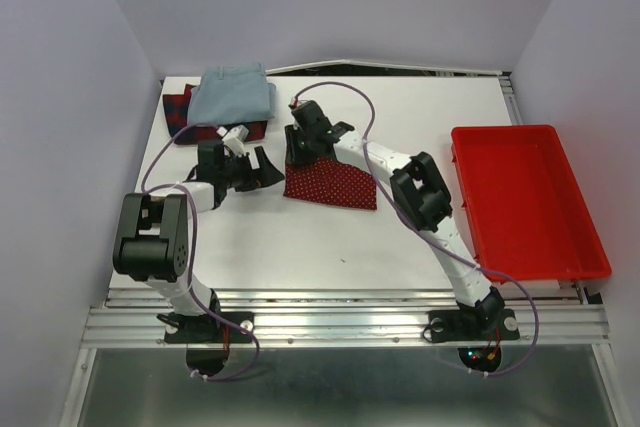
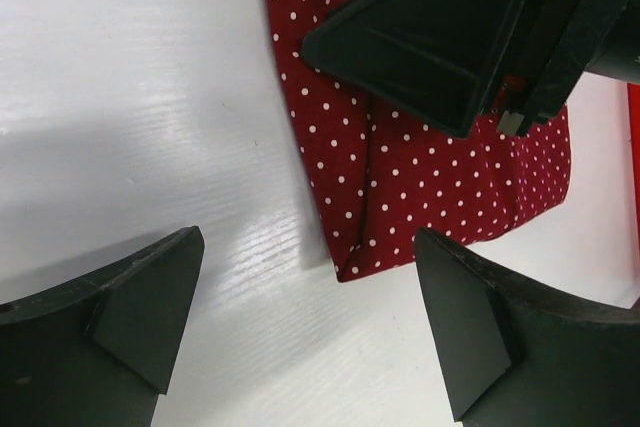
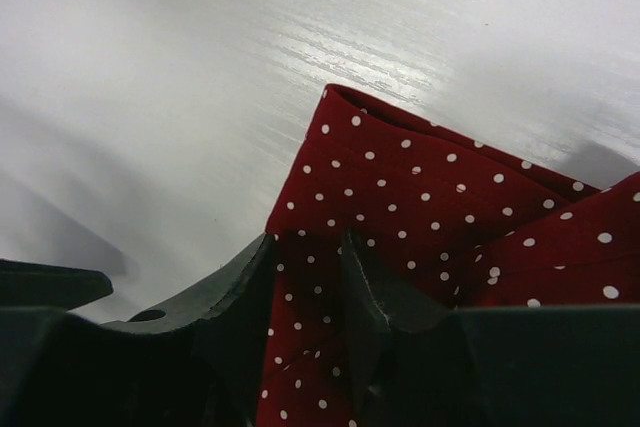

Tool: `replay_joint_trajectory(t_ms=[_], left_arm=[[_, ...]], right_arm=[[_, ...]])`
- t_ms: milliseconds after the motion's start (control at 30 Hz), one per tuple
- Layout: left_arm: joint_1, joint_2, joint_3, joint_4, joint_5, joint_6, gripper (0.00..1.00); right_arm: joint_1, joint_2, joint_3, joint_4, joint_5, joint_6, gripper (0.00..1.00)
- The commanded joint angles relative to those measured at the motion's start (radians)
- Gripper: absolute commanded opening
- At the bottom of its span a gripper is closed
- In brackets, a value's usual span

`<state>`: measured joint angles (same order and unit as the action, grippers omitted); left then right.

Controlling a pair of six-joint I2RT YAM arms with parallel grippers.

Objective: Fold and stack the skirts
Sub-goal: Fold the skirt

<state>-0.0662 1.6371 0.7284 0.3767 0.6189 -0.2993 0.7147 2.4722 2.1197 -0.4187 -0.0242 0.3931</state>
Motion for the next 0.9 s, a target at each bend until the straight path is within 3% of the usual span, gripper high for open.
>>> replay_joint_trajectory(t_ms=[0, 200, 600, 733, 867], left_arm=[[0.005, -0.115, -0.029, 0.025, -0.027, 0.003, 0.99], [0.039, -0.175, -0.014, -0.030, -0.053, 0.034, 0.99], [0.086, -0.186, -0.033, -0.075, -0.094, 0.080, 0.99], [0.083, -0.180, -0.050, -0.064, -0.077, 0.083, 0.99], [0.053, -0.145, -0.052, -0.055, -0.059, 0.091, 0.99]], right_arm=[[0.020, -0.079, 0.032, 0.003, 0.070, 0.001, 0.39], [0.038, -0.033, 0.077, -0.002, 0.135, -0.025, 0.43], [0.048, 0.090, 0.094, 0.012, 0.207, -0.077, 0.42], [0.048, 0.106, 0.085, 0.008, 0.221, -0.076, 0.34], [0.048, 0.079, 0.086, 0.004, 0.190, -0.050, 0.05]])
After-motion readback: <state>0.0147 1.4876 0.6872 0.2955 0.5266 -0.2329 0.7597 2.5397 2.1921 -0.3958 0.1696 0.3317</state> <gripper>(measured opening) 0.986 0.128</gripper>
